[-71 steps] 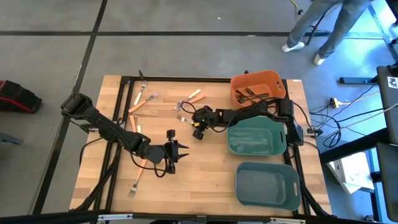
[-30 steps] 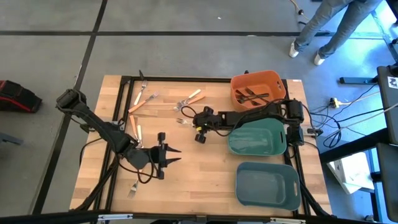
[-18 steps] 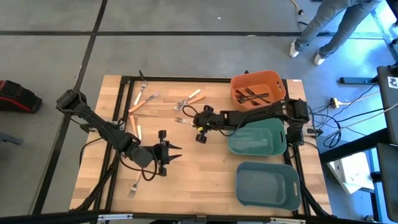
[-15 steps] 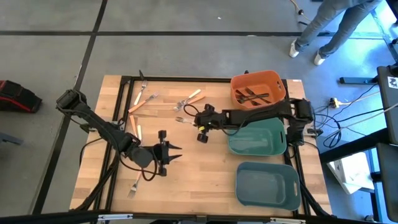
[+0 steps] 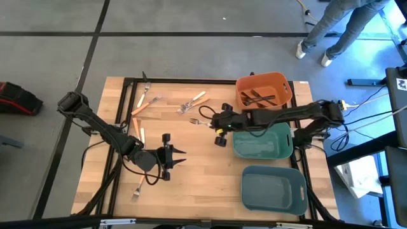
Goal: Sort silverware by color (type)
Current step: Put the white fork into the green bin
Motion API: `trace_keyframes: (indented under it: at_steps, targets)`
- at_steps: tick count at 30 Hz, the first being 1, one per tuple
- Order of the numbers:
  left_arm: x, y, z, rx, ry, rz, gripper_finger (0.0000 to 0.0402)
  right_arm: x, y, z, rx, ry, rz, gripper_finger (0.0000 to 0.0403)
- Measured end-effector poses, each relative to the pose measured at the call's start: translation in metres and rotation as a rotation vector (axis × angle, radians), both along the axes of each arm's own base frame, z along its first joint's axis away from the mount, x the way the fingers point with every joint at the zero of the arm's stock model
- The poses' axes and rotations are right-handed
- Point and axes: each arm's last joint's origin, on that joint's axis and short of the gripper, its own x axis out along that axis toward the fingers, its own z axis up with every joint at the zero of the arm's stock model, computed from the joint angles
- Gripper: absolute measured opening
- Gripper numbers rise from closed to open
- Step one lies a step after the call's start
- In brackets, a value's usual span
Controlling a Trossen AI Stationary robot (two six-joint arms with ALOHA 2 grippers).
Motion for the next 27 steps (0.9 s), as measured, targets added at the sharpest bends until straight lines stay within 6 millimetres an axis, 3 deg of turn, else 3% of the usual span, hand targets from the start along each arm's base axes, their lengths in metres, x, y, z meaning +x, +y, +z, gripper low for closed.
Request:
trace_keyframes:
  at_steps: [8, 13, 21, 27]
  targets:
    - [0.0, 0.0, 0.0, -0.029, -0.002, 0.008, 0.0114, -0.042, 0.015, 0.027, -0.01, 0.078, -0.043, 0.0035]
    - [0.0, 0.0, 0.0, -0.029, -0.001, 0.007, 0.0114, -0.069, 0.025, 0.03, -0.023, 0.09, -0.056, 0.0035]
    - [0.0, 0.0, 0.0, -0.029, -0.001, 0.007, 0.0114, -0.125, 0.028, 0.017, 0.04, 0.113, -0.083, 0.0035]
    - [0.0, 0.0, -0.001, -0.027, 0.002, 0.008, 0.0114, -0.164, 0.024, -0.005, 0.099, 0.115, -0.123, 0.0035]
